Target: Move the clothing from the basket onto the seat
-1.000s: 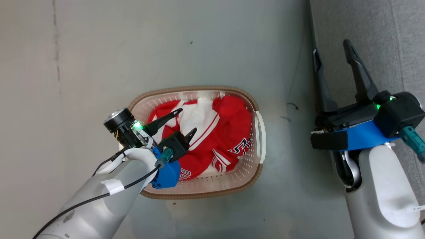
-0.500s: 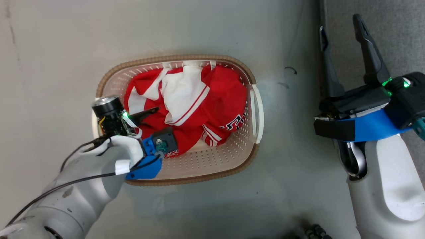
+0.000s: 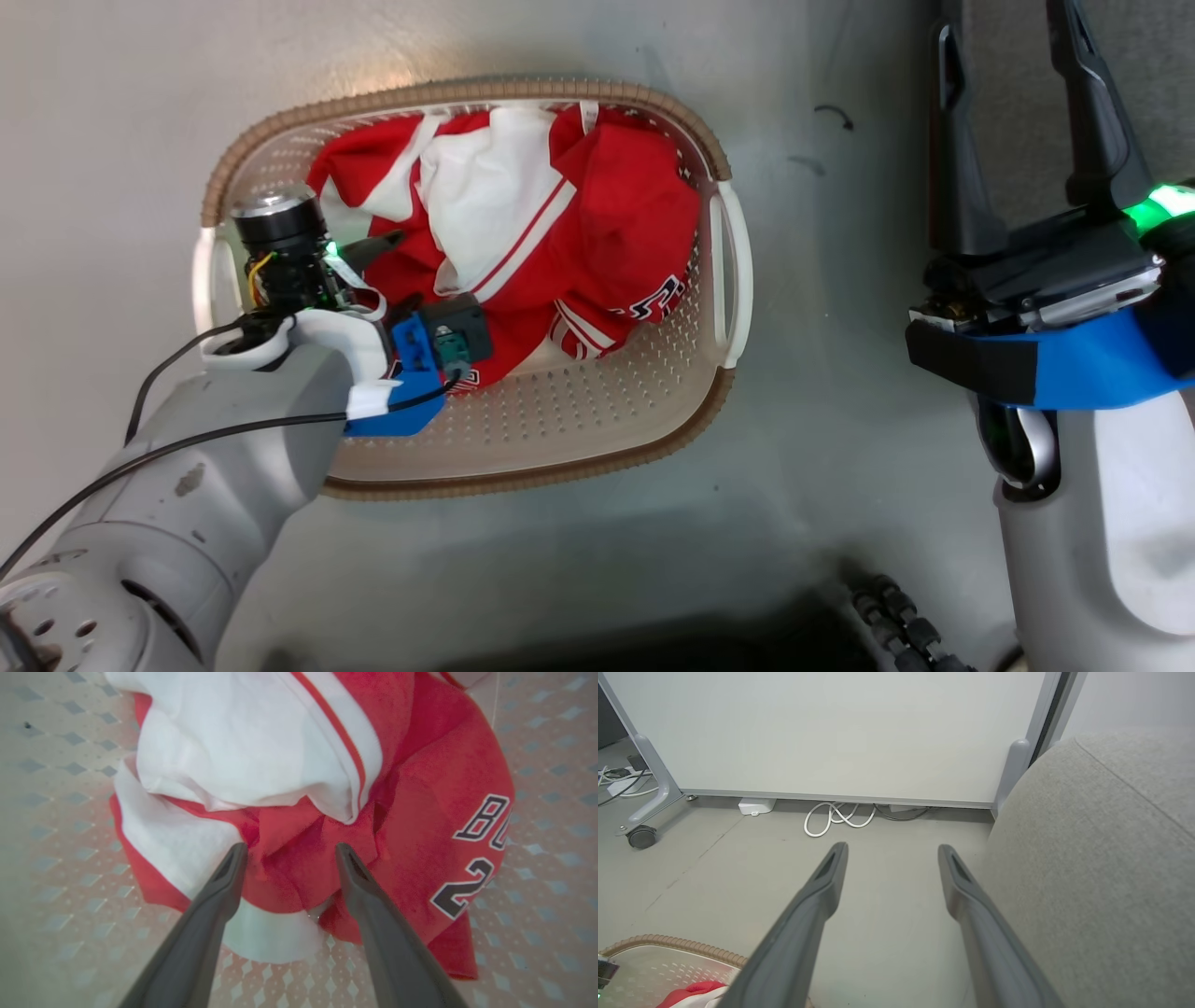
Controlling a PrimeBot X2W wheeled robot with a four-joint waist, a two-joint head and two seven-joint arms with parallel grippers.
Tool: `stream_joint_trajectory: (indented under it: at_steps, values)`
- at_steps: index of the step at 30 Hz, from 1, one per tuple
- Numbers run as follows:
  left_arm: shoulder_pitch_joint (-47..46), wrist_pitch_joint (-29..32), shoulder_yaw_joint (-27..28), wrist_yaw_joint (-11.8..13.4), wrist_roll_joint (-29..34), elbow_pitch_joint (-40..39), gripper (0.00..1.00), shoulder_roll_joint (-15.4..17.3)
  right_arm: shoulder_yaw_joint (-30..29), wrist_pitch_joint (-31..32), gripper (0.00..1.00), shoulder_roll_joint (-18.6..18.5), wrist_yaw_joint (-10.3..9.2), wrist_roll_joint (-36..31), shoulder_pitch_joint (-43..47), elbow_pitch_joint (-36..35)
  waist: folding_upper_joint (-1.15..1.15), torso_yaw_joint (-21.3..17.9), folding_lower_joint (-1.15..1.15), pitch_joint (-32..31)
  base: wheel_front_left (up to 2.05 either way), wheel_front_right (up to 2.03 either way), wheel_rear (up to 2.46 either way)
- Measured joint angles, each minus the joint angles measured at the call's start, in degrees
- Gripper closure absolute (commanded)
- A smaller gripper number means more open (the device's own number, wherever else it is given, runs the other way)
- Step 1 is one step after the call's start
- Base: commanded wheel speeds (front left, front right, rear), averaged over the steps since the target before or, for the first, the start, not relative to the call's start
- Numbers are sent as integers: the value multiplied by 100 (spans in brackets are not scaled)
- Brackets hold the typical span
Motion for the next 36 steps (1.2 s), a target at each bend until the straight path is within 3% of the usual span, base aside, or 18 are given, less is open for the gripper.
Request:
stream_joint_trajectory:
  at_steps: [16, 28, 29, 30, 36]
  values:
    - [-6, 809, 23, 183, -35, 34, 0, -282, -238, 0, 0, 0, 0, -81, 235, -439, 0, -11, 0, 571, 0, 0, 0]
    - [34, 1369, 145, 81, -430, 38, 0, -483, -312, 0, 0, 0, 0, -133, 466, -827, 0, 25, 0, 765, 0, 0, 0]
    - [34, 1465, 149, 76, -474, 36, 27, -494, -315, 0, 0, 0, 0, -141, 478, -857, 0, 28, 0, 775, 0, 0, 0]
    - [34, 1562, 148, 73, -482, 34, 100, -504, -315, 0, 0, 0, 0, -155, 485, -881, 0, 31, 0, 783, 0, 0, 0]
    - [24, 1692, 122, 30, -577, 38, 100, -534, -296, 0, 0, 0, 0, -199, 489, -983, 0, 58, 0, 758, 0, 0, 0]
